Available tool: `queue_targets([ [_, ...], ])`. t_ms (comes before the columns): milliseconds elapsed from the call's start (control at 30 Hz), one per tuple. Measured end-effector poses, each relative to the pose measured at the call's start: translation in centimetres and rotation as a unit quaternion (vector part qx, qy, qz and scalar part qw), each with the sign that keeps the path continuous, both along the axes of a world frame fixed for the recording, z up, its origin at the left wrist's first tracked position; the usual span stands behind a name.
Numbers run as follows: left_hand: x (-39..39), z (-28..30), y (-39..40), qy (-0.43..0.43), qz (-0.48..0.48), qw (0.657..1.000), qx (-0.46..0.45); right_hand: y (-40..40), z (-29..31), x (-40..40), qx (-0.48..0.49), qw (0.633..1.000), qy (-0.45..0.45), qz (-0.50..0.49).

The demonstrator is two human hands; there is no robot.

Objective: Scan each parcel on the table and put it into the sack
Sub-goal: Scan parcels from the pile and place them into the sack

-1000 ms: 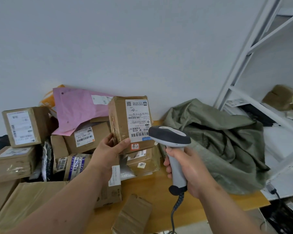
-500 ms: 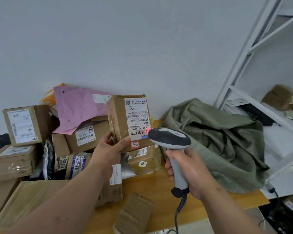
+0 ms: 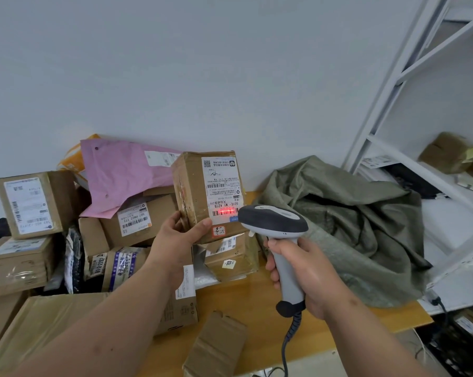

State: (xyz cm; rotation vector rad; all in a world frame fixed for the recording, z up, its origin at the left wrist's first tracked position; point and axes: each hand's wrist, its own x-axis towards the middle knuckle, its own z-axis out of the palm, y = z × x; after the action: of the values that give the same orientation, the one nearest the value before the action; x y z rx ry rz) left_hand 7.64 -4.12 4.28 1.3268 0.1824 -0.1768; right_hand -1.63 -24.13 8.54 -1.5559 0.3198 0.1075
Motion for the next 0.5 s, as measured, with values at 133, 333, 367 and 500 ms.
queue_targets([
  [133,0.2,0.1,-0.5,-0.003,-0.014,1.0,-0.002,-0.7,-0.3,0.3,0.008,1.0,0.003,-0.002],
  [333,1.1,0.5,-2.7,0.018,-0.016,1.0,0.004,-3.3,-0.7,1.1,0.016,1.0,0.003,-0.01],
  [367,1.4,0.6,-3.4,0.023,-0.017,1.0,0.006,-4.0,-0.7,1.4,0.019,1.0,0.004,-0.013],
  [500,2.7,1.2,-6.8,0.036,-0.014,0.999,0.028,-7.7,-1.2,3.4,0.033,0.998,0.002,-0.05],
])
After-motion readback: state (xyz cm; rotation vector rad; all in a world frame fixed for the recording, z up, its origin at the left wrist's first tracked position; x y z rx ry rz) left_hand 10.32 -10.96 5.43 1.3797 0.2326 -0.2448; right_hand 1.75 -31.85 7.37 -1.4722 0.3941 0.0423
